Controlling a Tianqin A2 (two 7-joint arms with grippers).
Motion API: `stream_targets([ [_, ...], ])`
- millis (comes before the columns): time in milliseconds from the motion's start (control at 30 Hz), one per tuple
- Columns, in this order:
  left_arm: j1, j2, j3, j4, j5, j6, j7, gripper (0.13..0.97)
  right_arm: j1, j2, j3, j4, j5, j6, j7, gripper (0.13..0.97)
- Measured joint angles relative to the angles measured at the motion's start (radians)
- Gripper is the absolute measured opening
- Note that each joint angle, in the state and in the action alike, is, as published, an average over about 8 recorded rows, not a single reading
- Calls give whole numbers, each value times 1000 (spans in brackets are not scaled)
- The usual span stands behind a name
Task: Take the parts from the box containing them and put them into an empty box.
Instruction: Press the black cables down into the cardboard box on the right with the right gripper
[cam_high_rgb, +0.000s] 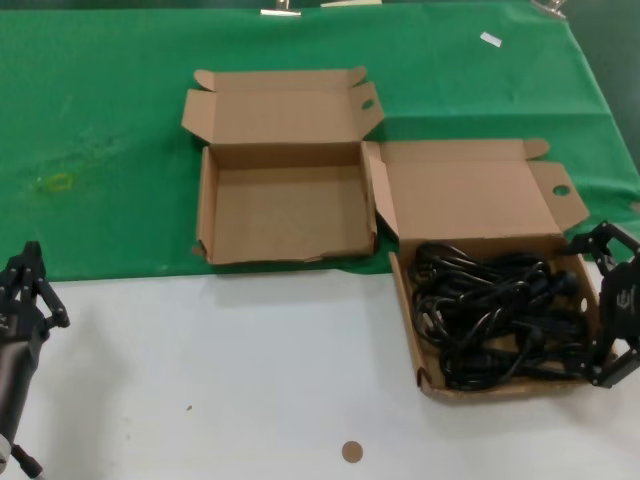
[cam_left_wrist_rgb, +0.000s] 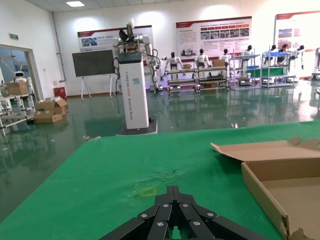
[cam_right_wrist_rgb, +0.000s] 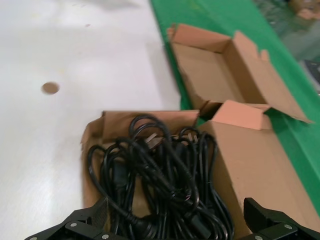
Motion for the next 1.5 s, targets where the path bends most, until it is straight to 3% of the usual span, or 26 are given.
stream_targets([
  [300,0,0,0,0,0,0,0,144,119,-83,6,-69,-140,-179,-24,949],
  [600,0,0,0,0,0,0,0,144,222,-191,-17,-140,-275,-265,-36,863],
  [900,0,0,0,0,0,0,0,144,273,-267,-30,-189,-346,-312,-42,706],
  [1167,0,0,0,0,0,0,0,144,290,-303,-27,-210,-356,-357,-25,484],
  [1300,0,0,0,0,0,0,0,144,292,-311,-25,-212,-367,-366,-18,484],
  [1500,0,0,0,0,0,0,0,144,292,-317,-22,-211,-392,-366,-16,346],
])
